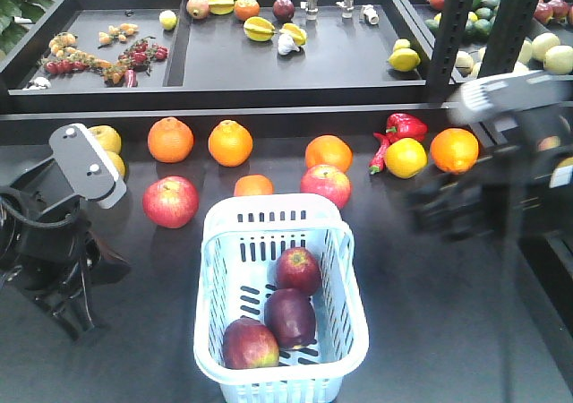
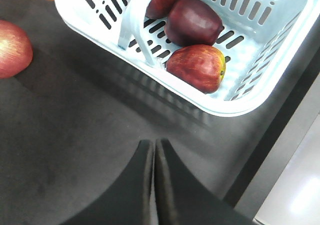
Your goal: Pick three apples into basket with both arms
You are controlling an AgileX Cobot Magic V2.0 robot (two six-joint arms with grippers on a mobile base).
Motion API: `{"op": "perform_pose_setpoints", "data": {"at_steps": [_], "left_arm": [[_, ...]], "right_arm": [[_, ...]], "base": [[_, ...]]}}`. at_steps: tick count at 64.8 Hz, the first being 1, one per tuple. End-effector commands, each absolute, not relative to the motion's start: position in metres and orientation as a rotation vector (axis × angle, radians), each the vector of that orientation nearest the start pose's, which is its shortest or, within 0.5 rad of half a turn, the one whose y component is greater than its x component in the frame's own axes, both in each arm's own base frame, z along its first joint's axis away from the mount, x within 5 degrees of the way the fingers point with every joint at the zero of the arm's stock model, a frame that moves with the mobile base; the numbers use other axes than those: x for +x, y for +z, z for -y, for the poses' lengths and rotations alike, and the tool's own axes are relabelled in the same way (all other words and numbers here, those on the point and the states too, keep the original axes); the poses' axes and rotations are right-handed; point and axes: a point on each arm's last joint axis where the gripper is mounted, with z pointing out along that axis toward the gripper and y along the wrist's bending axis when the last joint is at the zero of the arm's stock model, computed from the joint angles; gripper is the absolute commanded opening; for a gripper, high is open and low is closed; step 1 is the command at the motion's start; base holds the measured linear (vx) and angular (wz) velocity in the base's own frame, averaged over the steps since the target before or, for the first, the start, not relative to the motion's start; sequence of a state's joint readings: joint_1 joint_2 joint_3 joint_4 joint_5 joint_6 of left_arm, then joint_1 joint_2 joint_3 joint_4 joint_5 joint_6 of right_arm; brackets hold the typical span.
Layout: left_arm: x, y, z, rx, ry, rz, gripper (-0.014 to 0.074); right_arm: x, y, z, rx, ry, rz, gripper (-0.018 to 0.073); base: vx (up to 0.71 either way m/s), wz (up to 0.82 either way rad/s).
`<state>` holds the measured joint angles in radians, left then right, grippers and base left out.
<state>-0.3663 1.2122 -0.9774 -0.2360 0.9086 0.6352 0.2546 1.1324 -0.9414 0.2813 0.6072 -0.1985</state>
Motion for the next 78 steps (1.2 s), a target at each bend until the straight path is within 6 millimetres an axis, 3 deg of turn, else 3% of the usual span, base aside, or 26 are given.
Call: {"op": "perform_pose_setpoints", "data": {"at_steps": [1,7,15,36,44,55,78], "left_arm": [[0.212,0.324,0.1,1.08,-0.208,-2.258,-0.0006],[0.212,0.324,0.1,1.08,-0.208,-2.258,-0.0006],[0.212,0.324,0.1,1.08,-0.208,-2.258,-0.0006],[0.212,0.324,0.1,1.08,-0.208,-2.258,-0.0006],[0.212,0.324,0.1,1.08,-0.208,-2.258,-0.0006],[0.212,0.324,0.1,1.08,-0.208,-2.258,-0.0006],[0.212,0.324,0.1,1.08,-0.208,-2.258,-0.0006]], "right_arm": [[0.221,0.36,-0.051,-0.261,0.249,-2.123,0.035],[0.212,0.37,-0.034,-0.209,0.194,-2.075,0.035],[0.204,0.376,-0.026,-0.184,0.164,-2.037,0.035],[0.204,0.36,-0.026,-0.171,0.161,-2.053,0.0327],[0.204,0.36,-0.026,-0.167,0.164,-2.046,0.0244],[0.204,0.361,-0.026,-0.166,0.166,-2.045,-0.0011],[0.203,0.359,-0.026,-0.162,0.181,-2.064,-0.0008]], "base": [[0.0,0.0],[0.0,0.0],[0.0,0.0],[0.0,0.0],[0.0,0.0],[0.0,0.0],[0.0,0.0]]}}
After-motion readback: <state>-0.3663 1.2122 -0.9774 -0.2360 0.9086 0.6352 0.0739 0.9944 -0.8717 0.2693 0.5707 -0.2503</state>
